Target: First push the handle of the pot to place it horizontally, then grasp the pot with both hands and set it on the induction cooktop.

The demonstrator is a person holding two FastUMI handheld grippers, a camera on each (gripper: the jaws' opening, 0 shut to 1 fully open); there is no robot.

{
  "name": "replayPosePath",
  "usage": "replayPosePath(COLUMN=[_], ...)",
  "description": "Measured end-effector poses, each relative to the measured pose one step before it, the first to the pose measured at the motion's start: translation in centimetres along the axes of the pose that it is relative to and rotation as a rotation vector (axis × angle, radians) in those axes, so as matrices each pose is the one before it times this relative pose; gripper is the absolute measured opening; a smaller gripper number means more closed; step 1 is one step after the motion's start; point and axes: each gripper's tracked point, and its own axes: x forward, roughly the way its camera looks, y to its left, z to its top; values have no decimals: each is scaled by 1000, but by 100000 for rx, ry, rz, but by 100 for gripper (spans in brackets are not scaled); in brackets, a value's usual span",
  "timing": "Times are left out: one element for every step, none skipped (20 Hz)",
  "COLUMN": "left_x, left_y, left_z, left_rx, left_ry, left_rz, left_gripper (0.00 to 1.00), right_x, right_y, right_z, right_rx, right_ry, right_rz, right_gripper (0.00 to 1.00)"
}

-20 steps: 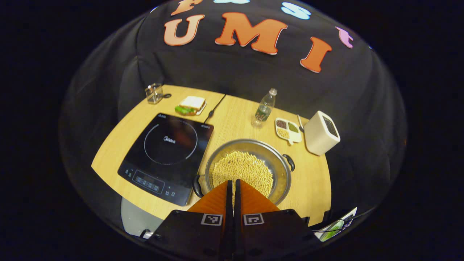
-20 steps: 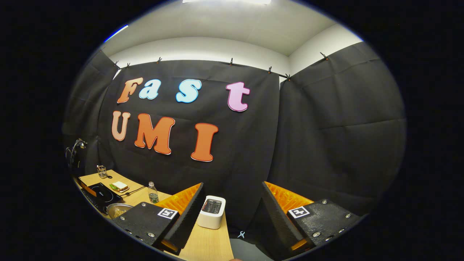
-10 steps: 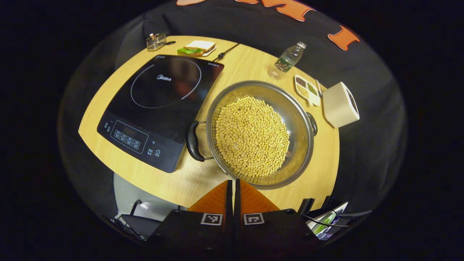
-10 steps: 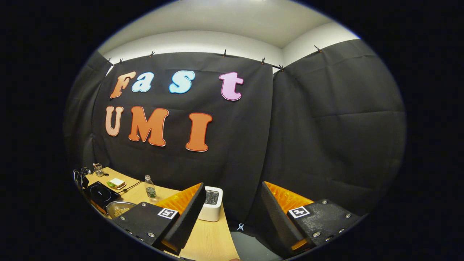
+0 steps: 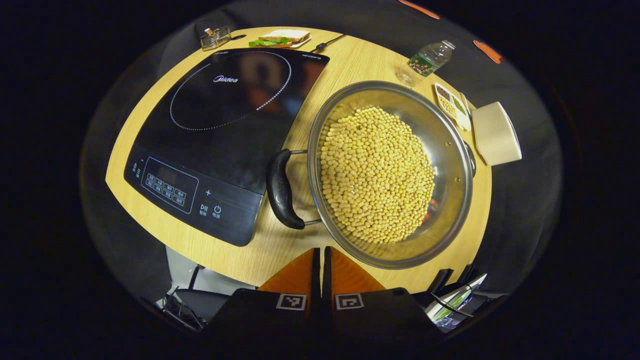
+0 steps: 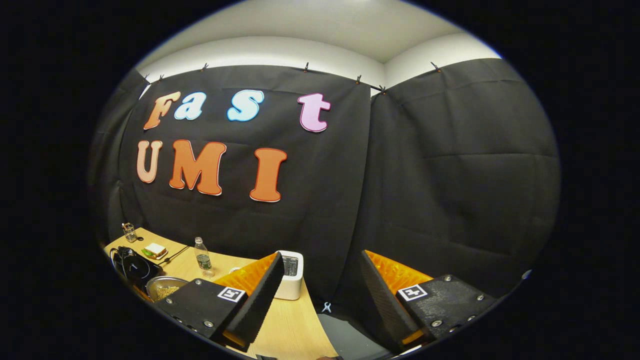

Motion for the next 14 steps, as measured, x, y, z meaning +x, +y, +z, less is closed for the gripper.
replayPosePath(left_x=[306, 213, 304, 276, -91, 244, 104, 128, -39, -6, 49, -42, -15, 17], left_y=[277, 186, 324, 384, 180, 209, 171, 35, 196, 49, 38, 142, -23, -33], left_z=[342, 473, 359, 473, 144, 380, 358, 509, 343, 530, 514, 604, 331, 483], left_rx=[915, 802, 977, 1248, 1043, 1820, 2002, 1959, 1946, 1729, 1655, 1581, 1471, 1331], left_ry=[122, -61, -236, -555, 229, -655, -918, -992, -994, -1172, -1672, -1834, -1590, -1464], left_rz=[1210, 973, 1923, 1525, 1253, 1142, 1268, 1157, 980, 693, 696, 625, 556, 385], left_gripper=[8, 8, 7, 7, 7, 8, 7, 8, 8, 7, 7, 8, 8, 7], right_x=[-231, -166, -131, -73, -78, -68, -16, -87, -86, 11, 101, 61, 58, 120], right_y=[13, 113, 121, 73, 154, 151, 260, 241, 311, 185, 35, 220, 287, 209], right_z=[-75, -221, -188, -117, -135, -175, -93, -173, -238, -192, -233, -444, -489, -362], right_rx=[-82, -3, -4, 15, 39, 121, 157, 155, 53, -92, -18, 175, 495, 497], right_ry=[495, 605, 668, 658, 614, 544, 498, 579, 559, 359, 534, 1297, 1482, 1408], right_rz=[-1177, -833, -896, -796, -586, -587, -139, -154, 135, -418, -767, -43, -123, 137], right_gripper=[95, 95, 95, 95, 95, 95, 95, 95, 96, 96, 95, 95, 95, 95])
